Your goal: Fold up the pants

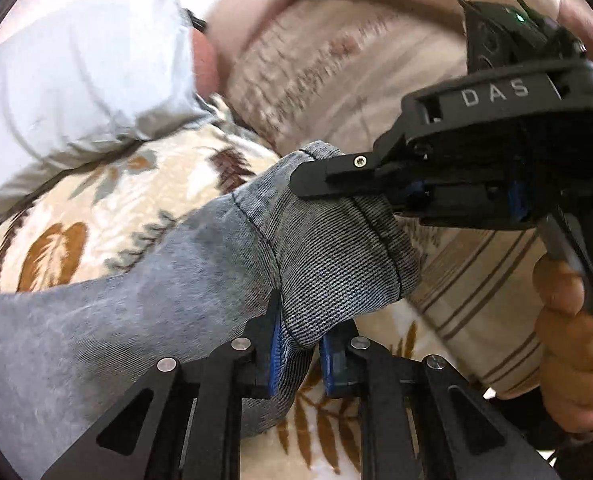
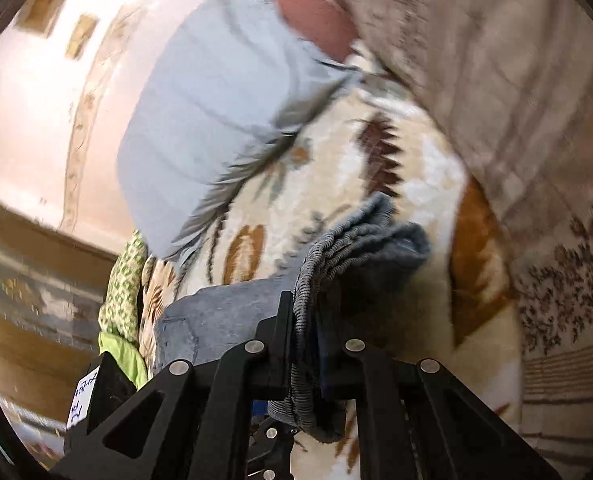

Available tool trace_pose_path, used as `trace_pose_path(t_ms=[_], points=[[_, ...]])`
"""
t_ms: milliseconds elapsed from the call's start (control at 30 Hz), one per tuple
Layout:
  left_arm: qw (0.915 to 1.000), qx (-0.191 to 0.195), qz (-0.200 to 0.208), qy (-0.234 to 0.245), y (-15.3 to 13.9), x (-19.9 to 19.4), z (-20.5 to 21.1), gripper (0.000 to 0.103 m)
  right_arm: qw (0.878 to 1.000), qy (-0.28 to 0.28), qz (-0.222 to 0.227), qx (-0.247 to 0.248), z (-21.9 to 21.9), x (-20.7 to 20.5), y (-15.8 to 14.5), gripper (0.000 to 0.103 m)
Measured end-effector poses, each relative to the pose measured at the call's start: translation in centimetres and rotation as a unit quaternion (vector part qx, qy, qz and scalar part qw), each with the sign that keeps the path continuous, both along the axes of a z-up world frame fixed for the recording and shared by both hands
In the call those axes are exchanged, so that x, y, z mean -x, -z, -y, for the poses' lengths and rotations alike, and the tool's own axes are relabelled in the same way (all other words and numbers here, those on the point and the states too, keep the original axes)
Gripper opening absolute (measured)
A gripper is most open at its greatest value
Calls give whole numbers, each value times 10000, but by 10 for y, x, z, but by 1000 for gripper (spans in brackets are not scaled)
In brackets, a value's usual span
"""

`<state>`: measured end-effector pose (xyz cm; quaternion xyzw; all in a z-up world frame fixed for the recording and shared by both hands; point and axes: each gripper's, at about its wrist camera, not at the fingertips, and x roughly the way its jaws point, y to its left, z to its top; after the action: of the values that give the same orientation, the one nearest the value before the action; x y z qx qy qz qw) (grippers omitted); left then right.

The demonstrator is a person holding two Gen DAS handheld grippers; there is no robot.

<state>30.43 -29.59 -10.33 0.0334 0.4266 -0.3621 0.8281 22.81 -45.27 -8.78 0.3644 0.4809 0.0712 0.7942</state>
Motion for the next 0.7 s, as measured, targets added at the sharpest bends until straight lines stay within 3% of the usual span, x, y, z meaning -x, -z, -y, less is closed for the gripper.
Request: trace_pose_path(t_ms=[100, 367, 533, 700], points=[[9982, 446, -75, -385, -11, 4, -30, 14, 9993, -229, 201, 228, -24, -3, -21, 9], [9858, 1125, -243, -1226, -16, 11, -110, 14, 9912, -993, 509, 708, -108, -25, -57, 9], [9680, 1544, -677, -1861, -3, 19, -169, 14, 9827, -1576, 490, 841, -173, -42, -56, 9], [9494, 1786, -1135, -2319, 26, 29, -214, 14, 9755, -1985, 304, 902, -230, -52, -35, 9]])
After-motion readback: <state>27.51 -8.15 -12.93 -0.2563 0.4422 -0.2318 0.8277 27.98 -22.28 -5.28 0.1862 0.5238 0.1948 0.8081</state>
